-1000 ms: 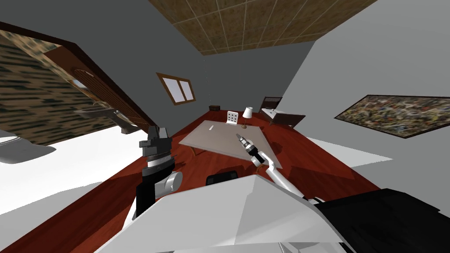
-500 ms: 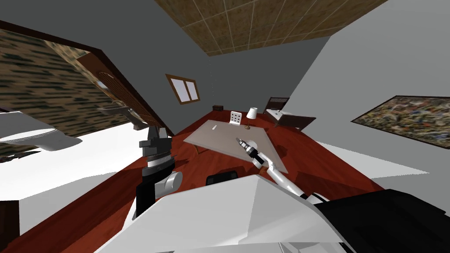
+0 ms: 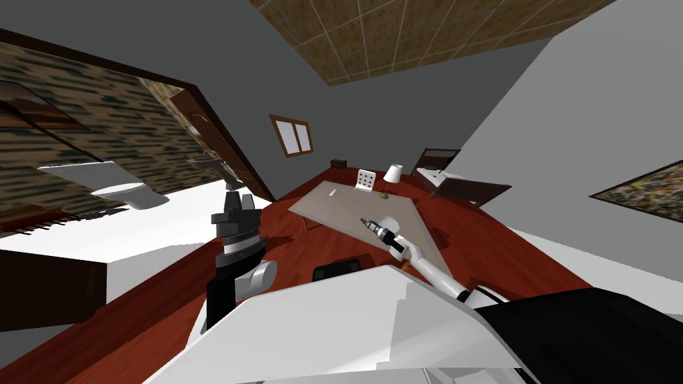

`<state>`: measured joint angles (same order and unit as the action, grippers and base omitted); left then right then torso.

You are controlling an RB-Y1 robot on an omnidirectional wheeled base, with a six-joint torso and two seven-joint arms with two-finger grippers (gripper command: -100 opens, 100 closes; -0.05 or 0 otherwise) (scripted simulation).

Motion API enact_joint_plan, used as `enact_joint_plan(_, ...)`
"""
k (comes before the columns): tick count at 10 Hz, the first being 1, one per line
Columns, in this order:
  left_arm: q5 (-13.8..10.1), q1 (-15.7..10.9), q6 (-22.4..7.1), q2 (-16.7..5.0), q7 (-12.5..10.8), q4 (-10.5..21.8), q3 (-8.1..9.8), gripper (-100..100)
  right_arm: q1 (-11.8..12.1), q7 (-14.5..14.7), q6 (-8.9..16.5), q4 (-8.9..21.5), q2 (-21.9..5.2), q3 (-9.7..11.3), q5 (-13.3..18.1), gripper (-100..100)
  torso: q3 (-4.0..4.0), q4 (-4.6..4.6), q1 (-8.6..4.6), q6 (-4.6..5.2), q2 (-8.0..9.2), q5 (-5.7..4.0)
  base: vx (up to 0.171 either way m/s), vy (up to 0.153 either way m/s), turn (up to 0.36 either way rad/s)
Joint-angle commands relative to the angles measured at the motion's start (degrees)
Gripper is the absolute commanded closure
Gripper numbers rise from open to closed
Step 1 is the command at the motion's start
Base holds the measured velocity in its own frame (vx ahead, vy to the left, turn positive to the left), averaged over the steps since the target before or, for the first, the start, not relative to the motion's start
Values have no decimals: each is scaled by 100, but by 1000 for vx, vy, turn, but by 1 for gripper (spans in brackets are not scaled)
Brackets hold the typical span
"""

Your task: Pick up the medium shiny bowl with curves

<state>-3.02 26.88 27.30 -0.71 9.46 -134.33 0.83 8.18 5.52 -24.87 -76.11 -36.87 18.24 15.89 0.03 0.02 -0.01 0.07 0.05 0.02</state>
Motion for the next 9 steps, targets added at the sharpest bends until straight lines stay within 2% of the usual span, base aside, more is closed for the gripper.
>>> enact_joint_plan(1, 0, 0, 0, 0, 0, 0, 0, 0, 16, 11, 18, 286, -244, 169, 123, -100, 0, 0, 0, 0, 0, 0, 12, 20, 242)
enact_joint_plan(2, 0, -1, 0, 0, 0, 0, 0, 0, 16, 11, 18, 346, -244, 169, 123, -100, 0, 0, 0, -3, 0, 1, 13, 9, 114)
enact_joint_plan(3, 0, 0, 0, 0, 0, 0, 0, 0, -17, 44, 19, 601, -411, 322, 239, -100, 0, 0, -3, 1, -1, -1, 15, 12, 186)
enact_joint_plan(5, 0, 0, 0, 0, 0, 0, 0, 0, -17, 44, 19, 677, -411, 322, 239, -100, 0, 0, -4, 1, 0, -1, 7, 3, 57)
enact_joint_plan(7, 0, 0, 0, 0, 0, 0, 0, 0, -73, 115, 8, 1215, -752, 616, 468, -100, 1, 1, -4, -2, 1, -1, 13, 8, 265)
enact_joint_plan(8, 0, -1, 0, 0, 0, 0, 0, 0, -73, 115, 8, 1319, -753, 616, 468, -100, -1, 0, -5, -3, -2, 0, 20, -5, 123)
enact_joint_plan(9, 0, 1, 0, 0, 0, 0, 1, 0, -95, 152, -4, 1514, -928, 759, 580, -100, -1, 0, -7, 3, -2, -1, 18, -3, 215)
